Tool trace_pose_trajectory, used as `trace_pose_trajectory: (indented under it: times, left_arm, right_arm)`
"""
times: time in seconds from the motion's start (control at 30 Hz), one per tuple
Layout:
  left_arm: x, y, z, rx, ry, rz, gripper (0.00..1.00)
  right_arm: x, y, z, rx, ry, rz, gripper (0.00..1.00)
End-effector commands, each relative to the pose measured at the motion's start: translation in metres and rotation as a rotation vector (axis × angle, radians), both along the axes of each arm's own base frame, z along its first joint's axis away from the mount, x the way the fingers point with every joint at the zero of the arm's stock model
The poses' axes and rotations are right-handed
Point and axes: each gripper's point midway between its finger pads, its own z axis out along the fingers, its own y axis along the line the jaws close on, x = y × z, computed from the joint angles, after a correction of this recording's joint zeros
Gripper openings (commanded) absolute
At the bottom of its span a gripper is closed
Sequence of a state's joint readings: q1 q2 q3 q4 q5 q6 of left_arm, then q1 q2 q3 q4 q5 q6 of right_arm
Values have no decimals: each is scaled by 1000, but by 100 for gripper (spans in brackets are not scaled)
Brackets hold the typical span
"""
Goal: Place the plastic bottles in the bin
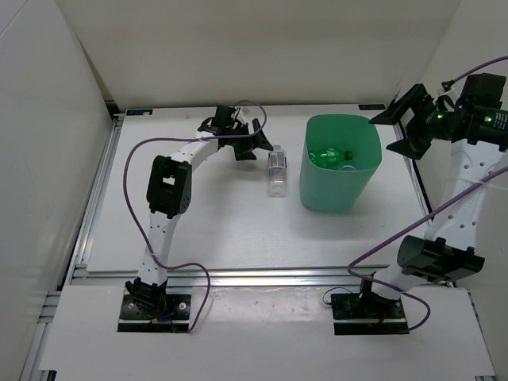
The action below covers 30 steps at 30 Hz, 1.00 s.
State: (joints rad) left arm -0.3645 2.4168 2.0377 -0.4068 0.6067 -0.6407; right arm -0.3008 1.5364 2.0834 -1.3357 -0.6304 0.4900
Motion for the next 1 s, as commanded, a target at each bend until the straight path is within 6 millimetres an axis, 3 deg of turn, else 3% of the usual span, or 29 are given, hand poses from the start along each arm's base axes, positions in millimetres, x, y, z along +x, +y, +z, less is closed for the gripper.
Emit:
trace_pose_trajectory:
  times: [0.0,0.1,0.13,0.27,0.33,0.37,0.53,0.77,0.97]
  left_arm:
    - [-20,-19,49,-42,-70,-93,100]
    - [-28,-30,37,-15,-57,-127,100]
    - [-27,-31,41,-19,-68,-127,100]
    - [-31,-33,13,15,-11,-135,100]
    - [-36,-43,13,29,-32,-164,100]
    - [-38,-42,3,41,-2,-164,100]
    - [-42,-53,-13,111,-7,-199,100]
    - [-70,-56,-42,229,32,-255,100]
    - [-83,-36,-66,326,98,-244,79]
  right_arm:
    - [0,2,11,0,-55,22,100]
    - [2,2,12,-3,-64,22,100]
    - [2,2,10,0,-55,22,100]
    - [2,1,6,-3,-43,16,100]
    - [3,1,3,0,-34,16,100]
    - [3,1,3,0,-34,16,100]
    - [0,1,6,-3,-43,16,100]
    - [-1,2,-3,8,-8,16,100]
    - [-1,2,-6,11,1,16,100]
